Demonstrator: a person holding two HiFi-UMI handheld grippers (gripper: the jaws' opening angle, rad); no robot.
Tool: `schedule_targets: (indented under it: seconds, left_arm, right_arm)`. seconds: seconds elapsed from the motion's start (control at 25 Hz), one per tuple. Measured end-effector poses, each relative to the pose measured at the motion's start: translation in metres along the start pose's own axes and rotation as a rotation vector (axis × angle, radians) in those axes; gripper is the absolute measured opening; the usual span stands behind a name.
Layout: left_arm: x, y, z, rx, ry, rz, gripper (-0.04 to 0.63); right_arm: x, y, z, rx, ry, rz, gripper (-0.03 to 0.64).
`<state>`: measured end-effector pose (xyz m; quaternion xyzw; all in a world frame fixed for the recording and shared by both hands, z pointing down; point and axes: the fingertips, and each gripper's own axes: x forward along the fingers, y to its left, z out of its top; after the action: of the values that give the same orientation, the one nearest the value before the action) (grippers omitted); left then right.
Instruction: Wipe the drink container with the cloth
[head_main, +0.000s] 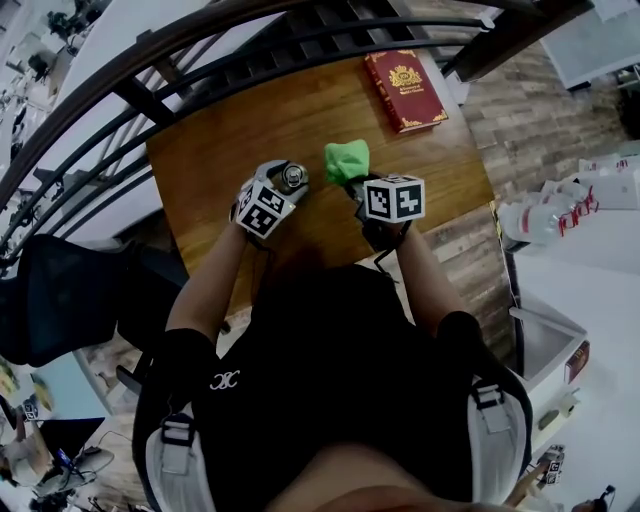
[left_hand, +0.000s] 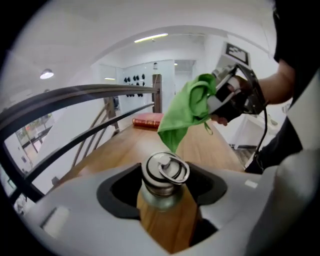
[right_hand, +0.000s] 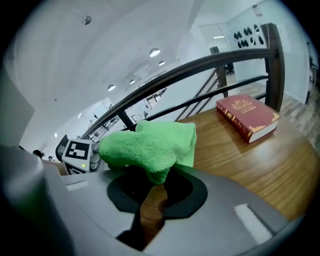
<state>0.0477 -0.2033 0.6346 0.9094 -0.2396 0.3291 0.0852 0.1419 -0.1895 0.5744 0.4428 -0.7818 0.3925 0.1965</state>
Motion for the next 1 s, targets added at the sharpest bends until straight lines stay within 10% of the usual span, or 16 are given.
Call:
schedule_targets:
  seconds: [0.4,0.64,0.84,1.0]
  left_arm:
    - [-0.015,0.016,0.019,-0.120,-0.101,0.116,0.321]
    - [-0.064,0.042,0.058,-0.266,-0.298,0.241,0.314]
    - [-0.155,0.084,0.085,-0.378,-0.474,0.523,0.084]
    - [-0.222,0.104,0.092,-0.428,-0.505,0.721,0.054]
  right_arm:
    - [-0.058,0.024,0.048,-0.019,-0.177,0.024,0.049]
    - [-0.084,0.027,0.090,-0.106,-0.336,-0.042,0.049]
    - [-0.103,0.029,0.126,-0.132,-0.497,-0.125,0.049]
    - [-0.120,0.038,0.152,-0.199,-0.629,-0.181,0.049]
